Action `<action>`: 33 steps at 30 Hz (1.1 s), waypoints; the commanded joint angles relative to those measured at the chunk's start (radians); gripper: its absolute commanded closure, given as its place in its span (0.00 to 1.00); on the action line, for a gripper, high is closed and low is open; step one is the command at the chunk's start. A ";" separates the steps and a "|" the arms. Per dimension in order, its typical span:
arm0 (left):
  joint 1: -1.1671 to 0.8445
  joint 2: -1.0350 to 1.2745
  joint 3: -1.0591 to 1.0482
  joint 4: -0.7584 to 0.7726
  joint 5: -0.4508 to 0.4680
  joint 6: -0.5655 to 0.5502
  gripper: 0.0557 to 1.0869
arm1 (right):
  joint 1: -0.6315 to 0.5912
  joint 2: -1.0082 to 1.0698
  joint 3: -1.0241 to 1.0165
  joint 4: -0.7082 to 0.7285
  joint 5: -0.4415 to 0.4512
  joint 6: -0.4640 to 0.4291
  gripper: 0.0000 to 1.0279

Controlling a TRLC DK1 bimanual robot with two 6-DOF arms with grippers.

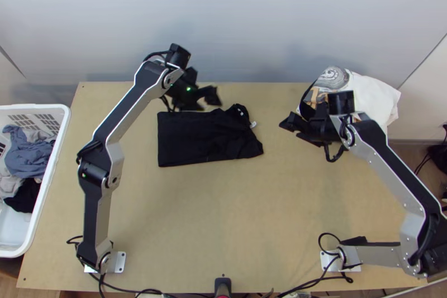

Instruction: Fold the t-shirt

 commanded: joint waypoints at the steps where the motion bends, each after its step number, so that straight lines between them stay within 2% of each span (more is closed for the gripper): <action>1: 0.051 0.011 -0.040 -0.174 -0.046 0.101 0.05 | 0.119 0.095 0.122 -0.040 0.223 -0.191 0.04; 2: 0.051 0.004 -0.049 -0.177 -0.049 0.116 0.05 | 0.160 0.108 0.148 -0.040 0.297 -0.302 0.04; 4: 0.049 -0.005 -0.049 -0.177 -0.074 0.127 0.05 | 0.251 0.146 0.217 -0.039 0.501 -0.517 0.04; 5: 0.051 -0.012 -0.049 -0.176 -0.075 0.130 0.05 | 0.283 0.166 0.245 -0.040 0.550 -0.592 0.04; 8: 0.067 -0.028 -0.041 -0.165 -0.107 0.132 0.05 | 0.353 0.201 0.289 -0.010 0.587 -0.739 0.04; 10: 0.086 -0.047 -0.041 -0.136 -0.179 0.133 0.05 | 0.406 0.232 0.288 0.038 0.677 -0.863 0.04; 14: 0.155 -0.088 -0.025 -0.102 -0.225 0.121 0.05 | 0.455 0.264 0.197 0.316 0.728 -1.110 0.04; 16: 0.198 -0.114 -0.025 -0.100 -0.224 0.112 0.05 | 0.469 0.281 0.160 0.406 0.728 -1.185 0.04; 18: 0.245 -0.137 -0.037 -0.103 -0.224 0.109 0.05 | 0.495 0.302 0.154 0.463 0.728 -1.218 0.04; 24: 0.354 -0.166 -0.081 -0.110 -0.225 0.121 0.05 | 0.590 0.407 0.197 0.579 0.728 -1.218 0.04; 27: 0.383 -0.160 -0.081 -0.108 -0.224 0.123 0.05 | 0.605 0.480 0.248 0.647 0.729 -1.201 0.11; 28: 0.388 -0.159 -0.081 -0.108 -0.224 0.124 0.05 | 0.607 0.502 0.271 0.645 0.731 -1.188 0.15; 29: 0.391 -0.157 -0.081 -0.110 -0.224 0.126 0.05 | 0.608 0.520 0.294 0.633 0.732 -1.170 0.25; 32: 0.400 -0.154 -0.084 -0.108 -0.224 0.136 0.05 | 0.616 0.557 0.335 0.622 0.732 -1.133 0.61; 33: 0.402 -0.153 -0.084 -0.108 -0.224 0.138 0.05 | 0.617 0.568 0.346 0.619 0.732 -1.127 0.67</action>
